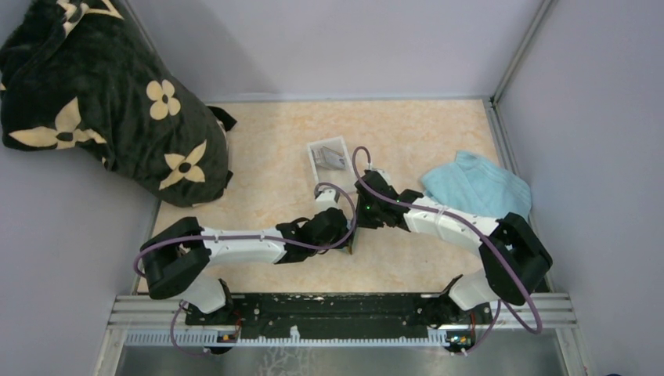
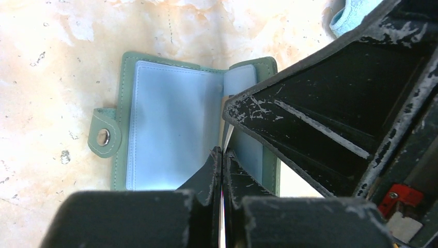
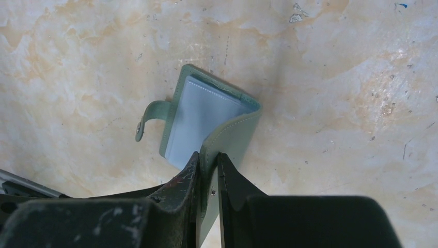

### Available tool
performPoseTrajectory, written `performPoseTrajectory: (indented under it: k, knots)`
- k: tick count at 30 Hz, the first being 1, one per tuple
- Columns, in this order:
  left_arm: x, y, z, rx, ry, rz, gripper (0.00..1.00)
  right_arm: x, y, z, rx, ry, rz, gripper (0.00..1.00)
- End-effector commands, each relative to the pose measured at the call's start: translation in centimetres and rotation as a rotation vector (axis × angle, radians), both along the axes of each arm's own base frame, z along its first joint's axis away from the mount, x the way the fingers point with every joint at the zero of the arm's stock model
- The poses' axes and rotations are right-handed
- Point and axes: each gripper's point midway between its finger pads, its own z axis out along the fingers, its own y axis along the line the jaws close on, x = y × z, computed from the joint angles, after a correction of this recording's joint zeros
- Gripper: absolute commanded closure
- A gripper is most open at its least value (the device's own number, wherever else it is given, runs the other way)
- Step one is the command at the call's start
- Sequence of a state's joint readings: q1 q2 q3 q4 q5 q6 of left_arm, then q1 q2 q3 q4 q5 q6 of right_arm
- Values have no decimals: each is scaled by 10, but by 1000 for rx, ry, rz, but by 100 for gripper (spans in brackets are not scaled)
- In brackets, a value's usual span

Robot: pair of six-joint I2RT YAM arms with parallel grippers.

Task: Put the credit cards into the card holder
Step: Open the card holder at the center of the board.

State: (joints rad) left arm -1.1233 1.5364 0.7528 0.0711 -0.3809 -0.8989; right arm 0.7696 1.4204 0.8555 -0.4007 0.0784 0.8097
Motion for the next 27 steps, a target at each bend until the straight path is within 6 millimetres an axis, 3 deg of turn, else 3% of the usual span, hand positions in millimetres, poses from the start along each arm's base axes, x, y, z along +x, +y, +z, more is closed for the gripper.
performPoseTrajectory:
  k: [1, 15, 27]
  knots:
    - [10, 55, -27, 177, 8, 132, 100, -11, -53, -18, -191, 23, -4, 100]
    - [12, 85, -43, 223, 85, 188, 100, -18, -64, -43, -95, 29, 40, 100]
    - [15, 118, -47, 230, 124, 242, 100, 7, -22, -45, 0, 3, 183, 100]
